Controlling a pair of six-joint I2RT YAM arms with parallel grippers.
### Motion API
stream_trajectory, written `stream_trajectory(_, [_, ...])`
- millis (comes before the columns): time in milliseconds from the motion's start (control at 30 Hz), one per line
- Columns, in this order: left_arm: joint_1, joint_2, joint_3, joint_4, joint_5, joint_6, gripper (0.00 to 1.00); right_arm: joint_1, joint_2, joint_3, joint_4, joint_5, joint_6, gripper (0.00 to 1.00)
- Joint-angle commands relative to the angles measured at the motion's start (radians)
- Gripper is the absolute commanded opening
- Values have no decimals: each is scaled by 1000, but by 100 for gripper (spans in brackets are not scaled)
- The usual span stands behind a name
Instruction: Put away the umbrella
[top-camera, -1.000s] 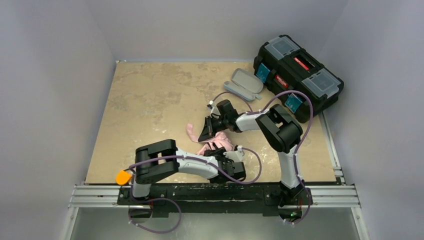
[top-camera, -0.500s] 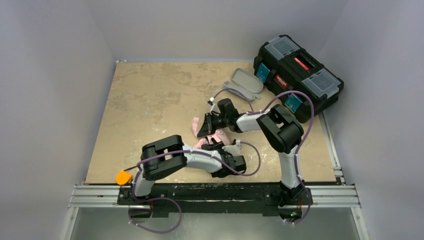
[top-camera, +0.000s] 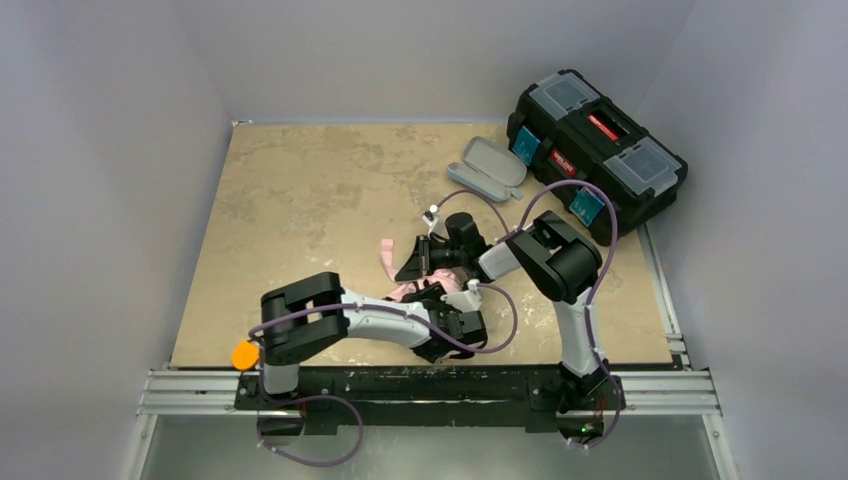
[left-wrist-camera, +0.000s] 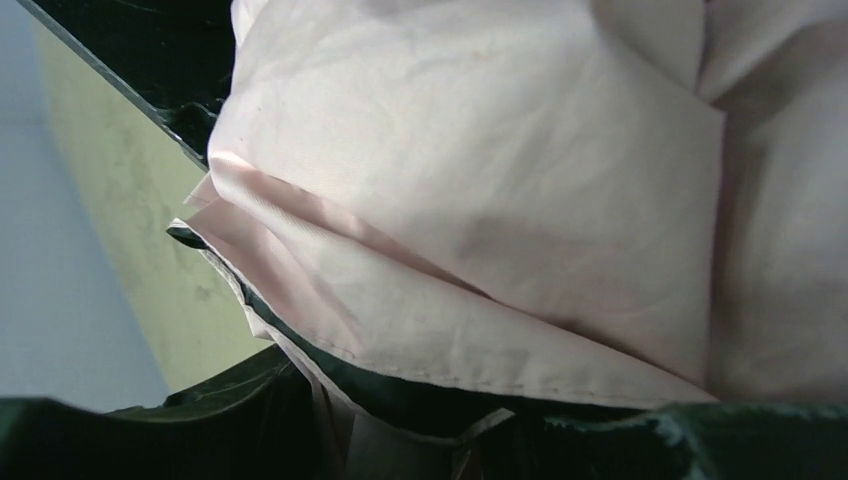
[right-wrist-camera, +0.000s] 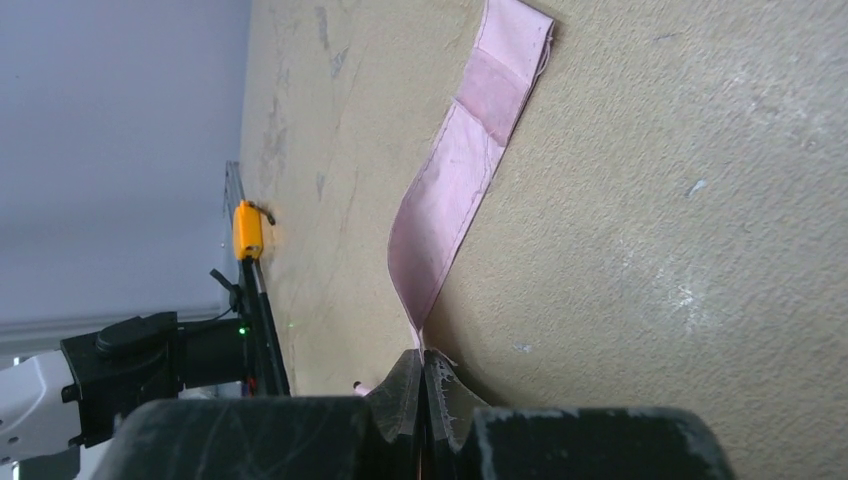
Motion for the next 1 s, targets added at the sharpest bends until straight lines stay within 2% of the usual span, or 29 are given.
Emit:
stream_trajectory(0, [5, -54, -27, 49, 280, -61, 49, 10, 73, -56, -129, 52, -45, 0])
stream_trajectory(233, [34, -180, 7, -23, 337, -52, 64, 10, 66, -45, -150, 67, -68, 0])
stream_trajectory(467, [140, -354, -7, -32, 517, -15, 79, 9, 63, -38, -150, 69, -73, 0])
stream_trajectory(667, [270, -466, -63, 23, 752, 32, 85, 10, 54, -31, -162, 66, -77, 0])
stream_trajectory(967, [472, -486, -191, 208, 1068, 23, 85, 10, 32, -23, -176, 58, -81, 0])
